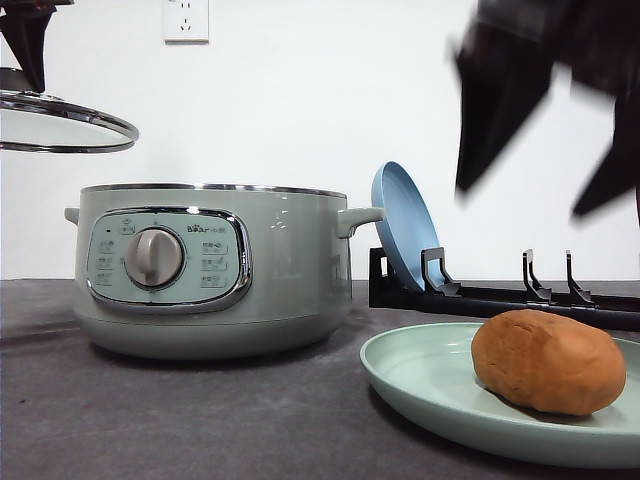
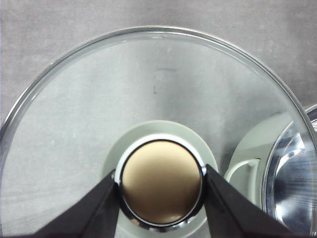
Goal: Transfer potato from steamer to green plate
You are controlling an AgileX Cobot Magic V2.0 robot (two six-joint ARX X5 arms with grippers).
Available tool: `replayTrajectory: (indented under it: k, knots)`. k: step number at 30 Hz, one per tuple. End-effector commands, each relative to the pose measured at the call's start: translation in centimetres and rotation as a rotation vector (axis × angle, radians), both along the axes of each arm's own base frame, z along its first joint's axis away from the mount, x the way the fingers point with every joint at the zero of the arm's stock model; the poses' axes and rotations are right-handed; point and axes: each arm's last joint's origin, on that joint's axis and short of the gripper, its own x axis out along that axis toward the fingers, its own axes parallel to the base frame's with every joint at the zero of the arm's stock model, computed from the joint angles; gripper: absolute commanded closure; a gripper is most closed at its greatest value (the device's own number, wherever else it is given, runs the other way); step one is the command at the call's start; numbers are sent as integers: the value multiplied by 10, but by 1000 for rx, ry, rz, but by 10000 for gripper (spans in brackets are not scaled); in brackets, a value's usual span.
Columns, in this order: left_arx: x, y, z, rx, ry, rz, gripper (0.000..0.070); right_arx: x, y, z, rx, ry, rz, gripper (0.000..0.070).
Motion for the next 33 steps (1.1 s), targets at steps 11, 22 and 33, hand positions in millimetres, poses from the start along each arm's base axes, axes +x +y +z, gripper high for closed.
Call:
replayTrajectory:
  k: [11,22,33]
  knots:
    - [-5,-1,22,2,-106,-3,697,-83,-60,118,216,-167,41,50]
    - [-5,-2,23,3,-112,-4,697,-129,-97,145,338,-338,17,41]
    - [-2,-12,25,2,-142,-34,697,-129,-100,143,267,-368,-16,41]
